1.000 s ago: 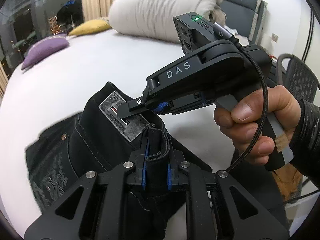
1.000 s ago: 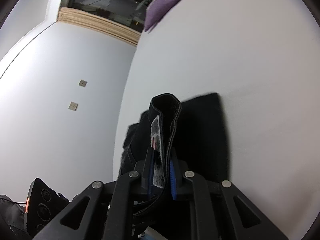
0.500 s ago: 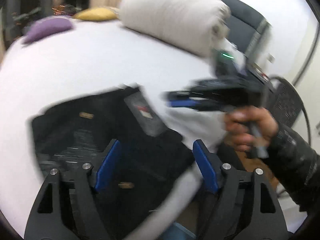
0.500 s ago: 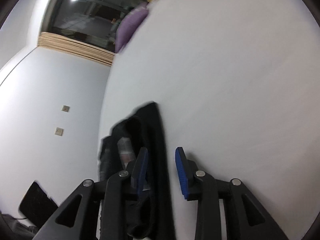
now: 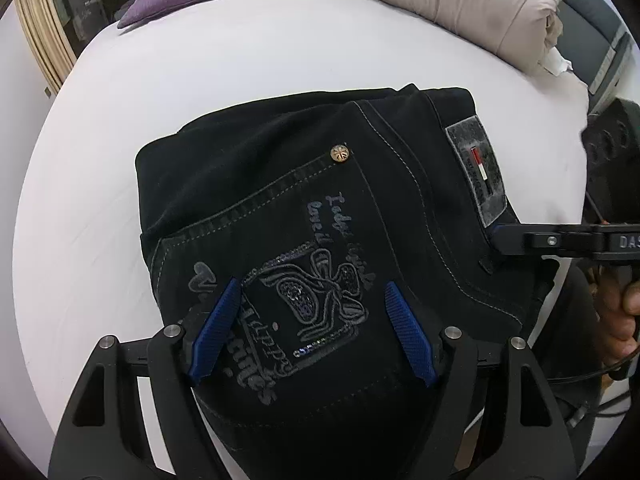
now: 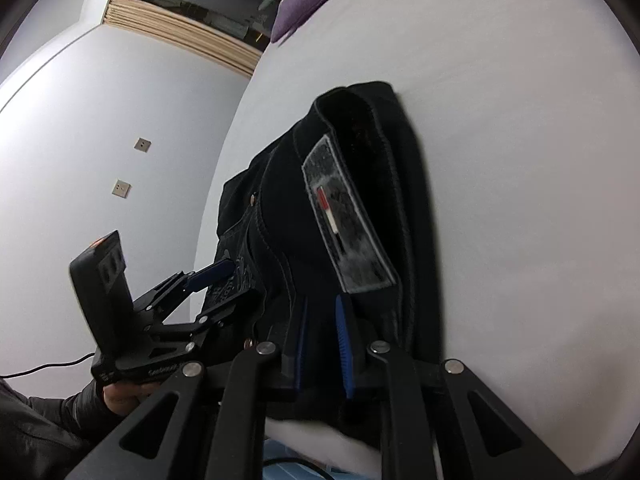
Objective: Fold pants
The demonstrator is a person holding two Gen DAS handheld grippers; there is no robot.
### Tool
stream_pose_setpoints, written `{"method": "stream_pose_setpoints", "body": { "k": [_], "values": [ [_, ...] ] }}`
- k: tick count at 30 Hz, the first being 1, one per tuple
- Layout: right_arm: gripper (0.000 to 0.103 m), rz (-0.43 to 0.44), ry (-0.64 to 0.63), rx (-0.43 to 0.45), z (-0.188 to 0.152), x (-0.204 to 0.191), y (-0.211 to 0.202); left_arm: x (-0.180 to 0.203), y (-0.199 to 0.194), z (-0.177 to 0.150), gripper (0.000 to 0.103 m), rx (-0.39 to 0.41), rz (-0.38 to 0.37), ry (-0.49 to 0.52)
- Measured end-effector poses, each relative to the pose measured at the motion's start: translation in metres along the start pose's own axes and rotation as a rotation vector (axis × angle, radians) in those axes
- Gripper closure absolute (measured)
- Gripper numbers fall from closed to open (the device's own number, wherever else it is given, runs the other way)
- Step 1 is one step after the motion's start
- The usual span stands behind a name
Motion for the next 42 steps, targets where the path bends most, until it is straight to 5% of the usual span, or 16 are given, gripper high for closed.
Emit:
{"method": "stream_pose_setpoints", "body": {
  "k": [4, 7, 8, 12, 21, 25, 28, 31, 36, 40, 42],
  "values": [
    [0.079, -0.043, -0.001, 0.03, -0.008, 0.004, -0.026, 0.011, -0.005, -0.008, 0.029, 0.002, -0.005, 0.002],
    [0.041, -0.088, 0.002, 0.09, -0.002, 0.014, -0.047, 0.011, -0.008, -0.007, 0.029, 0.002, -0.019, -0.002],
    [0.038, -0.091, 0.007, 0.109, 0.002, 0.016, -0.054, 0.01, -0.01, -0.008, 0.029, 0.001, -0.022, -0.008],
    [0.038, -0.112, 0.009, 0.112, 0.019, 0.022, -0.052, 0.0, -0.027, -0.013, 0.029, 0.001, -0.032, -0.038],
    [0.037, -0.117, 0.001, -0.027, 0.038, 0.044, 0.002, -0.055, -0.041, 0.004, 0.024, 0.007, 0.017, -0.164],
    [0.034, -0.085, -0.003, -0.033, 0.043, 0.042, 0.007, -0.074, -0.015, -0.001, 0.024, -0.035, -0.063, -0.26],
    [0.04, -0.09, -0.012, -0.052, 0.043, 0.041, 0.014, -0.077, 0.009, -0.002, 0.023, -0.065, -0.156, -0.339],
    [0.059, -0.127, -0.03, -0.073, 0.043, 0.041, 0.02, -0.068, 0.015, 0.005, 0.026, -0.067, -0.213, -0.324],
    [0.077, -0.162, -0.065, -0.06, 0.041, 0.03, 0.013, -0.057, 0.017, 0.014, 0.05, -0.069, -0.229, -0.287],
    [0.085, -0.188, -0.126, -0.03, 0.042, 0.005, 0.004, -0.062, 0.009, 0.021, 0.082, -0.046, -0.25, -0.296],
    [0.086, -0.179, -0.15, -0.01, 0.046, -0.012, 0.0, -0.067, -0.001, 0.026, 0.085, -0.029, -0.26, -0.299]
  ]
}}
Point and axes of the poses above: each gripper's, at about its wrist camera, not at the fingertips, and y roughly the way its jaws point, x to its right, z to its top, the point moved 7 cm from there along y, roughly the way its jaws point, and after that the axes turned 3 degrees about x, right-handed, at the moved point
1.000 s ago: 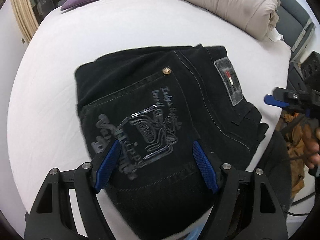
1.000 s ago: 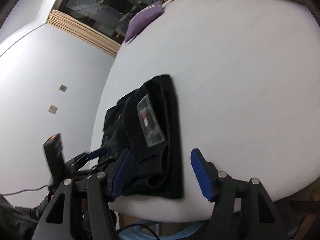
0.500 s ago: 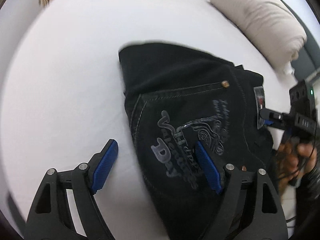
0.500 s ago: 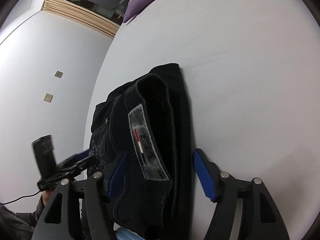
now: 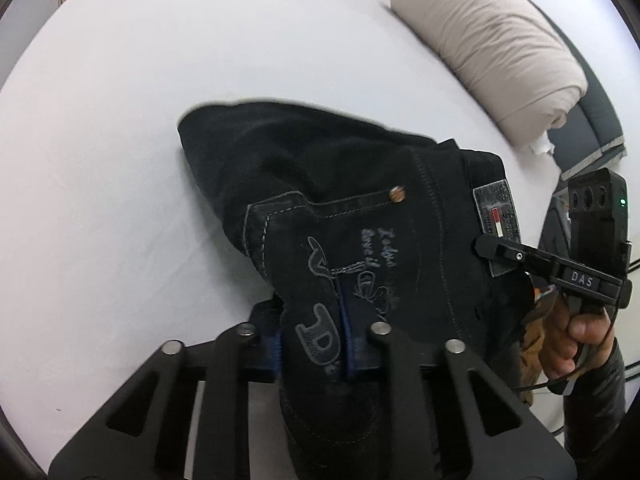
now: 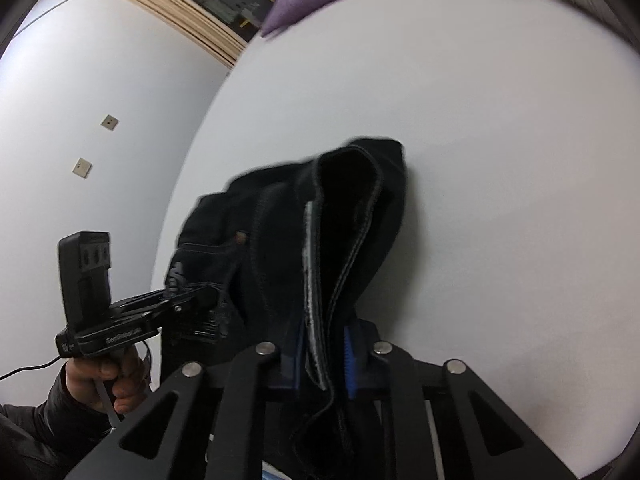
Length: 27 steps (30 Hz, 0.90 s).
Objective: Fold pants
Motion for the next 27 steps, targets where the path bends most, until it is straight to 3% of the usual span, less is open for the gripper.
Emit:
{"method": "stream_pose_setpoints", "body": {
  "k": [7, 11, 15, 18, 19, 21, 23, 25, 27],
  "values": [
    [0.087, 0.085, -0.062, 0.076, 0.055, -0.048, -0.001, -0.021, -0.056, 0.062, 0.086, 0.125, 0.051, 0.069],
    [0.087, 0.126, -0.038, 0.077, 0.097, -0.053, 0.035, -0.05, -0.061, 0.103, 0.086, 0.166, 0.113, 0.094],
    [0.087, 0.138, 0.037, 0.027, 0.119, -0.037, 0.087, -0.09, -0.041, 0.119, 0.084, 0.14, 0.137, 0.064],
    [0.075, 0.102, 0.118, -0.025, 0.114, -0.006, 0.124, -0.128, -0.017, 0.113, 0.068, 0.087, 0.15, 0.013],
    [0.062, 0.118, 0.15, -0.017, 0.112, 0.003, 0.127, -0.136, -0.013, 0.109, 0.054, 0.094, 0.158, 0.004],
    [0.062, 0.2, 0.179, 0.013, 0.106, 0.011, 0.125, -0.141, -0.009, 0.105, 0.041, 0.128, 0.161, 0.001],
    [0.061, 0.225, 0.178, 0.039, 0.101, 0.017, 0.115, -0.145, -0.014, 0.102, 0.021, 0.159, 0.198, -0.006],
    [0.055, 0.187, 0.196, 0.069, 0.096, 0.024, 0.098, -0.147, -0.028, 0.097, 0.021, 0.198, 0.246, -0.014],
    [0.043, 0.082, 0.193, 0.122, 0.091, 0.03, 0.075, -0.143, -0.05, 0.092, 0.021, 0.28, 0.312, 0.003]
  ]
}}
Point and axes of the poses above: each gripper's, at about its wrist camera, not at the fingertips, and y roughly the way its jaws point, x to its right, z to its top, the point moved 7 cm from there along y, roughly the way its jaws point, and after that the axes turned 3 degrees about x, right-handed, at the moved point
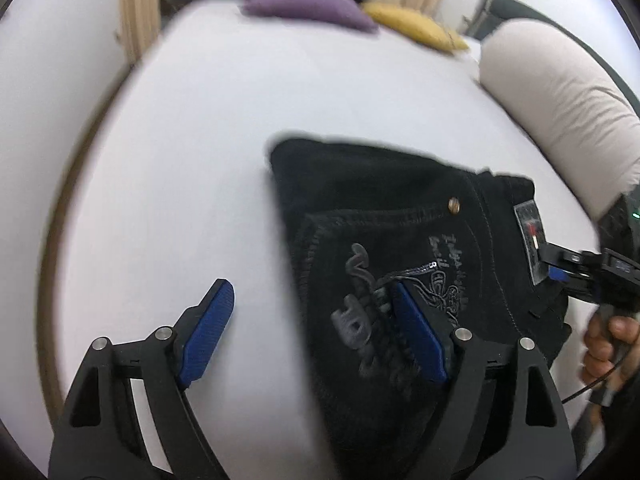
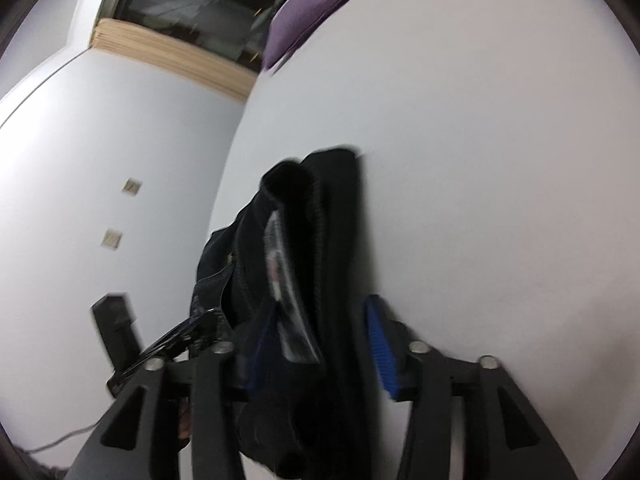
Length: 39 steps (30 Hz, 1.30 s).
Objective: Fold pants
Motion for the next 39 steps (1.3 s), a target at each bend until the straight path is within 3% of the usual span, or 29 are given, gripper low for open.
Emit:
{"method": "stream_pose_setpoints", "body": {
  "k": [1, 4, 6, 8, 9, 14, 17, 21, 25, 28, 39],
  "values": [
    [0.036, -0.064, -0.027, 0.041, -0.002, -0.001, -0.016, -0.001, -0.011, -0.002, 0.021, 0.041, 0.036, 0.014],
    [0.031, -0.153, -0.171, 0.167, -0.012, -0.033, -0.065, 0.006, -0.07, -0.001, 0.014, 0.203, 0.166, 0.084],
    [0.021, -0.2, -0.301, 0.269, -0.026, -0.07, -0.101, 0.024, -0.112, -0.006, 0.0, 0.325, 0.2, 0.091],
    [0.004, -0.23, -0.405, 0.362, -0.041, -0.104, -0.13, 0.034, -0.156, -0.012, 0.0, 0.397, 0.257, 0.076],
    [0.0, -0.249, -0.453, 0.427, -0.049, -0.121, -0.149, 0.039, -0.173, -0.014, 0.0, 0.415, 0.269, 0.078],
    [0.0, -0.288, -0.577, 0.619, -0.076, -0.18, -0.212, 0.06, -0.26, -0.03, 0.0, 0.548, 0.352, 0.092],
    [0.0, -0.316, -0.618, 0.694, -0.091, -0.208, -0.242, 0.067, -0.29, -0.026, 0.0, 0.553, 0.307, 0.118],
    [0.0, -0.309, -0.602, 0.617, -0.105, -0.234, -0.245, 0.07, -0.302, -0.033, 0.0, 0.477, 0.282, 0.087],
    [0.0, -0.381, -0.582, 0.554, -0.126, -0.231, -0.241, 0.066, -0.295, -0.057, 0.0, 0.381, 0.243, 0.03],
    [0.0, -0.381, -0.547, 0.495, -0.134, -0.225, -0.229, 0.059, -0.286, -0.076, 0.0, 0.316, 0.223, -0.008],
    [0.0, -0.402, -0.544, 0.406, -0.151, -0.219, -0.196, 0.047, -0.243, -0.095, 0.0, 0.236, 0.201, -0.058]
  ]
}}
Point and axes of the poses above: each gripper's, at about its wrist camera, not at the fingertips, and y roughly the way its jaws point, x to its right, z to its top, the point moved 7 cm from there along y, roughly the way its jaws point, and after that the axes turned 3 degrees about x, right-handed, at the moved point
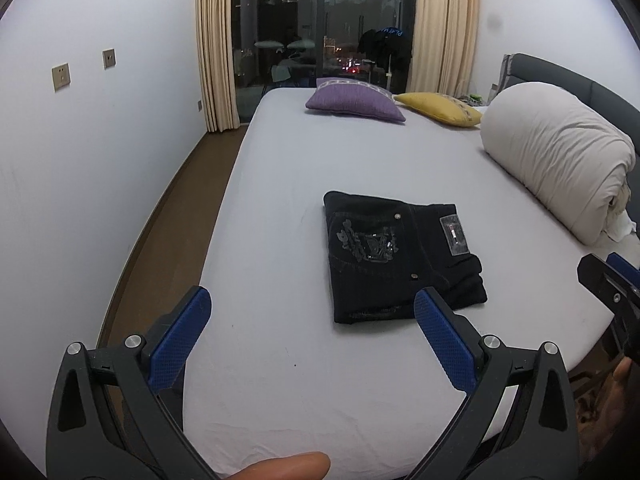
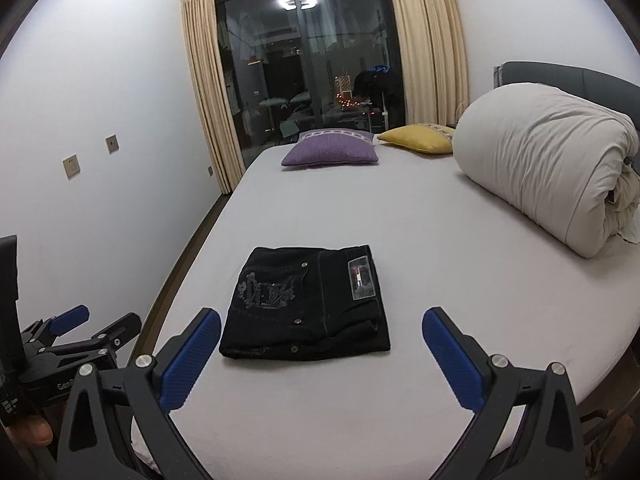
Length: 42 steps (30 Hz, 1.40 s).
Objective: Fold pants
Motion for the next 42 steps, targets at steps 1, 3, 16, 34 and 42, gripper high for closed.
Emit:
{"method": "stream_pose_setpoints", "body": {
  "k": [1, 3, 16, 34, 42],
  "values": [
    [0.0, 0.001, -0.005, -0.003, -0.001, -0.002, 0.0, -0.001, 0.001, -0.001, 0.0, -0.004, -0.002, -0.003],
    [0.0, 0.003, -0.01, -0.007, -0.004, -0.004, 0.002, -0.005, 0.002, -0.003, 0.0, -0.007, 0.004, -0.008],
    [0.0, 0.022, -0.028, -0.016, -0.012, -0.016, -0.004, -0.01, -0.004, -0.007, 0.0, -0.005, 0.02, -0.009],
    [0.0, 0.025, -0.026, -0.024, -0.016, -0.019, -0.007, -0.011, -0.001, -0.01, 0.0, -0.008, 0.023, -0.01],
    [0.0, 0.027, -0.019, -0.035, -0.02, -0.021, -0.007, -0.011, -0.001, -0.012, 0.0, -0.01, 0.026, -0.01]
  ]
}}
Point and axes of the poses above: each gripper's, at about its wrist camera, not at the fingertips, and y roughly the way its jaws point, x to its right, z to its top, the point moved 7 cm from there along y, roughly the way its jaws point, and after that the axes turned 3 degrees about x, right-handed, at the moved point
